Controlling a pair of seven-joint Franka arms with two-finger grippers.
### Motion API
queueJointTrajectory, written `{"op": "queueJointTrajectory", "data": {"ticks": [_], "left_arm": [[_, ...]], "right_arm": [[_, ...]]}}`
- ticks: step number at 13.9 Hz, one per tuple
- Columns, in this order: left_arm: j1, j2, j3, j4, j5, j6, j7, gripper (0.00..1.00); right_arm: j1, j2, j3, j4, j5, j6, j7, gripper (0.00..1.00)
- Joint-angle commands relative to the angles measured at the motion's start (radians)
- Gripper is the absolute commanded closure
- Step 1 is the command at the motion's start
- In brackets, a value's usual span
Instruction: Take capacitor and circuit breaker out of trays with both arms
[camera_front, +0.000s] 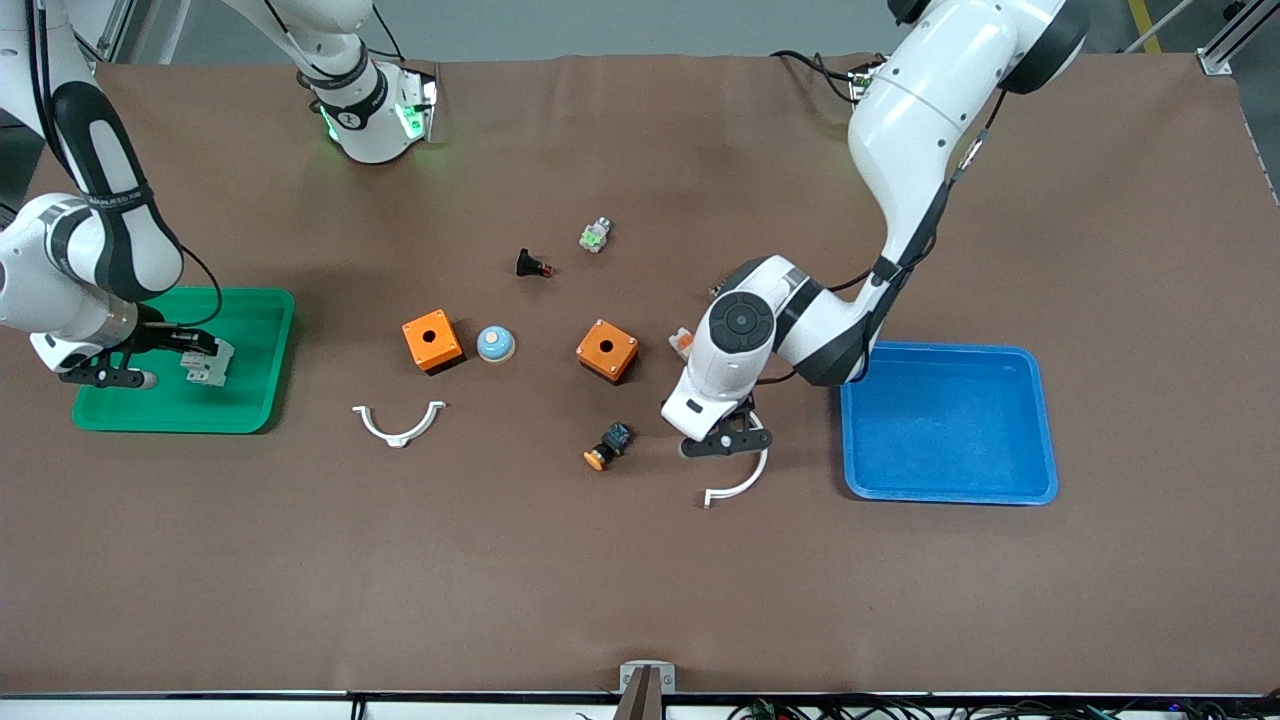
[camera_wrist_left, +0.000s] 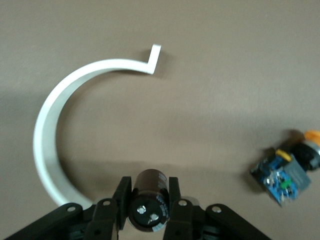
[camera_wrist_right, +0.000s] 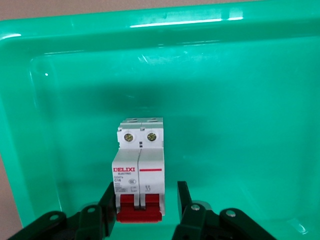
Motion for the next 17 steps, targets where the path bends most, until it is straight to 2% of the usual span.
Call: {"op": "queueJointTrajectory", "data": {"ticks": [1, 2, 3, 4, 5, 7, 9, 11, 14, 17], "left_arm": [[-0.058, 0.047, 0.074, 0.045, 0.023, 0.048, -0.015, 0.93], [-0.066, 0.053, 0.088, 0.045, 0.023, 0.049, -0.015, 0.8], [-0.066, 0.055, 0.089, 0.043, 0.025, 0.049, -0.015, 0.54], [-0.061, 0.05, 0.089, 0.043, 0.025, 0.049, -0.013, 0.19], [-0.058, 0.044, 0.089, 0.043, 0.025, 0.048, -0.009, 0.0], [-0.051, 0.011, 0.092, 0.043, 0.026, 0.028, -0.007, 0.0], [-0.028, -0.061, 0.111, 0.045, 0.025, -0.062, 0.029, 0.0], [0.026, -0.144, 0.111, 0.045, 0.026, -0.153, 0.113, 0.0], [0.147, -0.273, 0.1, 0.037, 0.008, -0.302, 0.317, 0.0], [0.227, -0.396, 0.1, 0.035, -0.004, -0.461, 0.455, 0.0]], "right_arm": [[-0.006, -0.007, 0.011, -0.005, 0.018, 0.006, -0.014, 0.61], [-0.002, -0.013, 0.011, -0.002, 0.016, -0.003, -0.011, 0.62], [0.009, -0.031, 0.014, 0.006, 0.016, -0.033, -0.008, 0.63], [0.037, -0.061, 0.014, 0.047, 0.016, -0.123, -0.002, 0.63], [0.057, -0.085, 0.013, 0.109, 0.016, -0.256, -0.002, 0.63], [0.089, -0.091, 0.014, 0.283, 0.016, -0.506, 0.01, 0.63], [0.159, -0.092, 0.013, 0.413, 0.015, -0.662, 0.1, 0.63], [0.242, -0.094, 0.014, 0.481, 0.016, -0.731, 0.209, 0.63], [0.401, -0.091, 0.014, 0.501, 0.031, -0.732, 0.399, 0.63], [0.527, -0.065, 0.013, 0.547, 0.175, -0.721, 0.539, 0.63]]}}
